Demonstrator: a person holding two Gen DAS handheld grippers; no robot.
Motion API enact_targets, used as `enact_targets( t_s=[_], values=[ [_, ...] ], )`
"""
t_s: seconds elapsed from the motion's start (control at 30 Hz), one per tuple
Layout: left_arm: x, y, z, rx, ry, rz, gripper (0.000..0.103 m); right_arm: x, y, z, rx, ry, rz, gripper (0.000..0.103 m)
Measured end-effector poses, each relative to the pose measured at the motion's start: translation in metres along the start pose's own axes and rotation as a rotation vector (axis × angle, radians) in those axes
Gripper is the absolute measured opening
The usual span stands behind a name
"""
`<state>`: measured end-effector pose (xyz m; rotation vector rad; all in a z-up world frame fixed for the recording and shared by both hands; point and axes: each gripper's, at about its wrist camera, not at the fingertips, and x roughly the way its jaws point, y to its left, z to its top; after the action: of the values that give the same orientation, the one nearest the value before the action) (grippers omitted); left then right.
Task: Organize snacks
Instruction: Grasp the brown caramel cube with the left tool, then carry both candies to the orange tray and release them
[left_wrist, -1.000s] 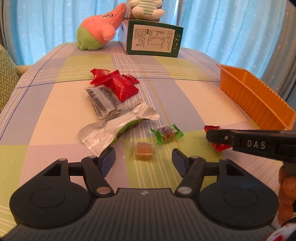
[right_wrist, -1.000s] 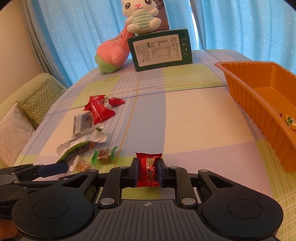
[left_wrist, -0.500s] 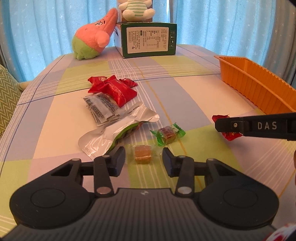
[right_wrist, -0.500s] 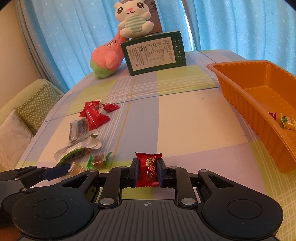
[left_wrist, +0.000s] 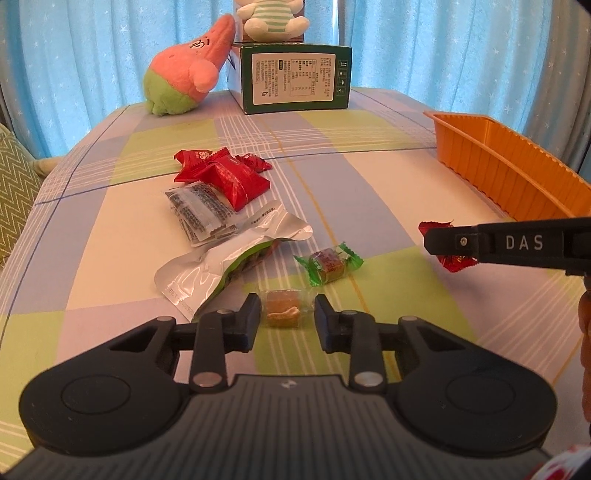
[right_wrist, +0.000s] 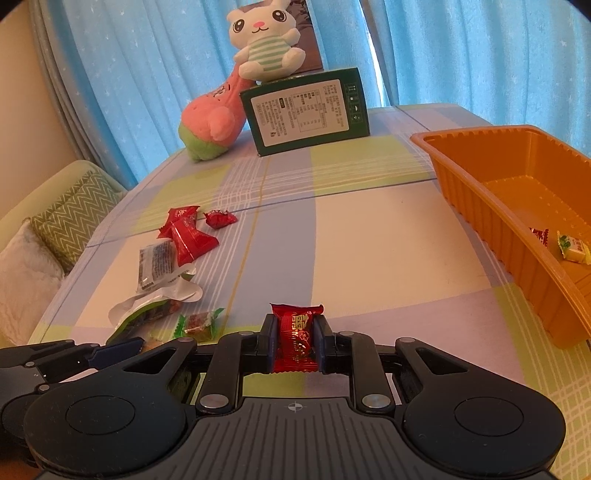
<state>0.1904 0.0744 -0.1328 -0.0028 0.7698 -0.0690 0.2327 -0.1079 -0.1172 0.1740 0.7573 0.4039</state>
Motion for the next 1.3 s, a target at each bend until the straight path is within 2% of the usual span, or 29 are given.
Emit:
enact_targets(
  t_s=[0.47, 0.8, 1.3],
  values=[
    [-0.020, -0.016, 0.013, -0.018, -0.055, -0.045, 0.028, -0.015, -0.002, 0.005, -0.021, -0.046, -0.010, 0.021],
    [-0.023, -0.041, 0.032, -0.006, -0.092, -0.093, 0.028, -0.035, -0.022, 0.014, -0.002, -0.097, -0.046, 0.021],
    [-0.028, -0.090, 0.070, 0.021, -0.160, -0.205, 0.028, -0.072, -0.066, 0.028, 0.000, -0.213, -0.170, 0.021]
  ],
)
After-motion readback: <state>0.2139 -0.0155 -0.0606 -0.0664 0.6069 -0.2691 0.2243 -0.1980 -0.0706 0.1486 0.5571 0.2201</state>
